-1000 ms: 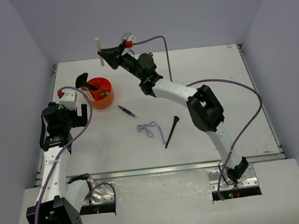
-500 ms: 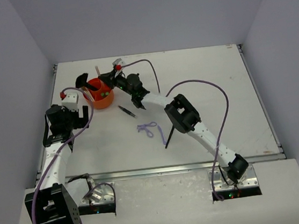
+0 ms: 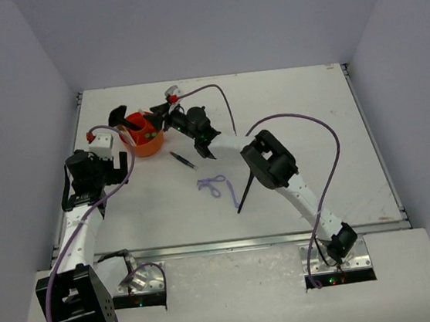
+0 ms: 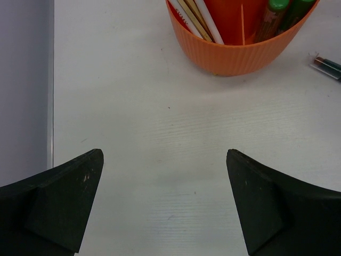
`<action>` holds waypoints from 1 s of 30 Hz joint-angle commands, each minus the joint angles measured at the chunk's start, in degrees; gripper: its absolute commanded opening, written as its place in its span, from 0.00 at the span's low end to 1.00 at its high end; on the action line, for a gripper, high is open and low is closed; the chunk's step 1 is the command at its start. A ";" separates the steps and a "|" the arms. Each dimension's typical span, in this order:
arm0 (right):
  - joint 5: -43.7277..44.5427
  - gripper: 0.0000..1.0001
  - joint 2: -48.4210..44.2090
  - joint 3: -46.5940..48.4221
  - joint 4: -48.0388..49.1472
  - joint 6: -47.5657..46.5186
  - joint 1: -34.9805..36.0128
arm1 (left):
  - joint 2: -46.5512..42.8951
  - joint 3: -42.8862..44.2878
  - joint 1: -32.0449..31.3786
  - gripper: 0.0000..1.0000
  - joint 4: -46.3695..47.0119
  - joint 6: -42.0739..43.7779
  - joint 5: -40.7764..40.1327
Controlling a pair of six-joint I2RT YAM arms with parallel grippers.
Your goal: Organize the makeup
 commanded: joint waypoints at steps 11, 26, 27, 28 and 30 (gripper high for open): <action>8.04 0.73 -32.18 -30.67 -14.44 -7.36 0.41 | -6.00 1.04 0.63 0.98 -0.85 0.68 0.19; 9.09 0.96 -22.77 -10.12 -71.99 -16.29 1.90 | -4.61 1.58 0.63 0.98 -1.11 -1.60 0.41; 8.78 0.95 -22.19 -10.02 -71.98 -16.36 2.26 | -4.66 1.55 0.63 0.98 -1.11 -1.60 0.46; 8.62 0.93 -21.24 -9.69 -72.26 -16.62 2.71 | -4.63 1.46 0.63 0.98 -1.07 -1.60 0.46; 8.48 0.91 -18.96 -7.44 -73.36 -17.33 3.98 | -4.46 1.41 0.69 0.98 -0.96 -1.60 0.49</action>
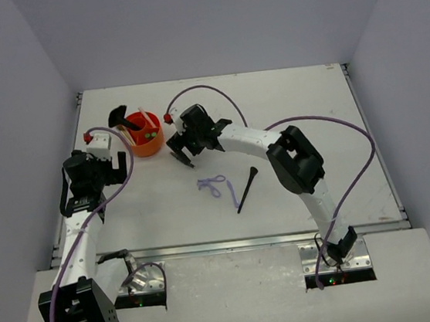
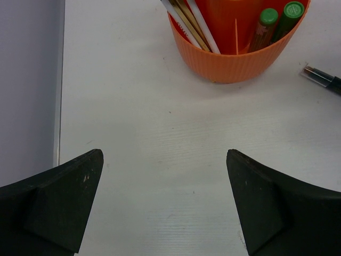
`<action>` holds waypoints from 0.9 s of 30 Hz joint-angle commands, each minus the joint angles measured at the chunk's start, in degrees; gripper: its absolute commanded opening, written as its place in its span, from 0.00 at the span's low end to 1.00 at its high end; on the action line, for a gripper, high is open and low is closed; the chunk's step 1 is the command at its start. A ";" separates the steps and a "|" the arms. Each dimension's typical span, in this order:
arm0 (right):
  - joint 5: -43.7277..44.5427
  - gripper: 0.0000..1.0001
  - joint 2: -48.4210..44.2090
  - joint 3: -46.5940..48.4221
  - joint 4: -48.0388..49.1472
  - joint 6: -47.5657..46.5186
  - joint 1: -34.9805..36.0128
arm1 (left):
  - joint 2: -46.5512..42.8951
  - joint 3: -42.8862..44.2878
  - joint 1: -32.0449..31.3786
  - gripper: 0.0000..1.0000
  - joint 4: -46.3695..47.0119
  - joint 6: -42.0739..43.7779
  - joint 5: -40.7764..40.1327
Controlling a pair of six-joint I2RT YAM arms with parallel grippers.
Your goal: Organize the makeup
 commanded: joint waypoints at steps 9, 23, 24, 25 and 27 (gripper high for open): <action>7.74 0.45 9.96 9.98 -9.02 0.25 3.67 | 0.63 1.04 0.63 0.98 1.49 -0.81 0.21; 17.04 0.00 -1.15 2.52 -2.49 1.04 0.33 | 0.49 1.06 0.63 0.98 1.36 -0.77 0.15; 14.93 0.00 -2.89 0.30 -1.24 1.68 -0.60 | 0.41 1.04 0.63 0.98 1.47 -0.77 0.12; 12.54 0.00 -5.21 -2.80 1.84 2.61 -1.47 | 0.34 1.03 0.63 0.98 1.58 -0.79 0.17; 8.38 0.00 -10.90 -9.77 10.75 4.91 -2.85 | 0.23 0.97 0.63 0.98 1.76 -0.85 0.35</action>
